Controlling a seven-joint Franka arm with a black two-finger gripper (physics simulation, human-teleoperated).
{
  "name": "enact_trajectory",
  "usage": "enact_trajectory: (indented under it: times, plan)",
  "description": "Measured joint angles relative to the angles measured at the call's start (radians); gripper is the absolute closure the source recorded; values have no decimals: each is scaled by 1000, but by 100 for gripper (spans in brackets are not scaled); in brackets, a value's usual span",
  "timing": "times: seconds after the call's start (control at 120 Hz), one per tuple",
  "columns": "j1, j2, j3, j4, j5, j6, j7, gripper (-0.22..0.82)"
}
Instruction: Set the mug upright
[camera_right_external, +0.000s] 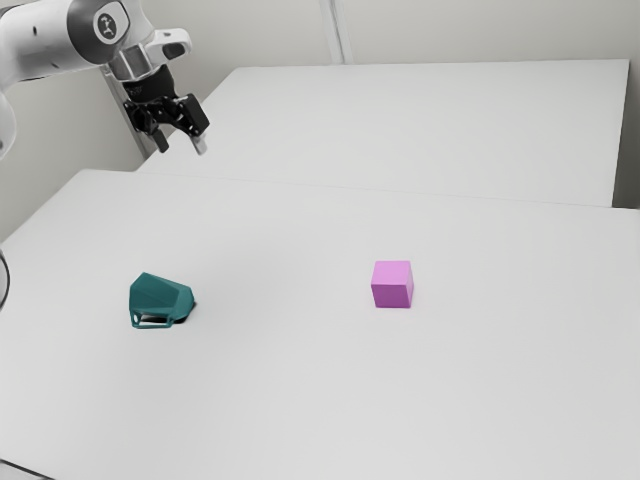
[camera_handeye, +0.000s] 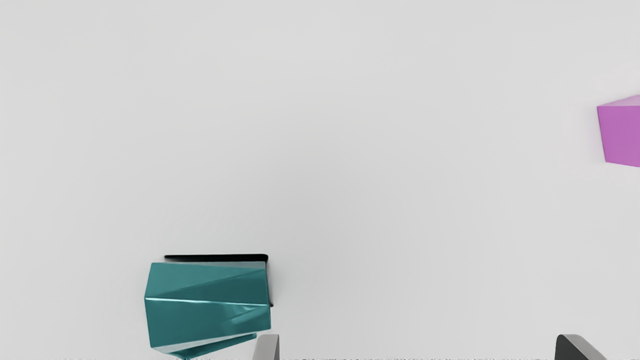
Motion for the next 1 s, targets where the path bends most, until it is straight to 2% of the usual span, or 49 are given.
enact_trajectory:
  times: [0.275, 0.408, 0.542, 0.725, 0.808, 0.892, 1.0]
  plan:
    - [5, 4, 3, -2, -1, -10, 8, 0]
    - [6, -68, 12, -113, -17, -10, 13, 0]
    - [-10, -168, 145, -261, -109, -12, 37, 0]
    - [15, -180, 351, -341, -276, -75, 135, 0]
    - [80, -157, 397, -362, -348, -93, 203, 0]
    - [146, -90, 425, -365, -419, -101, 278, 0]
    - [145, -2, 432, -360, -490, -98, 370, 0]
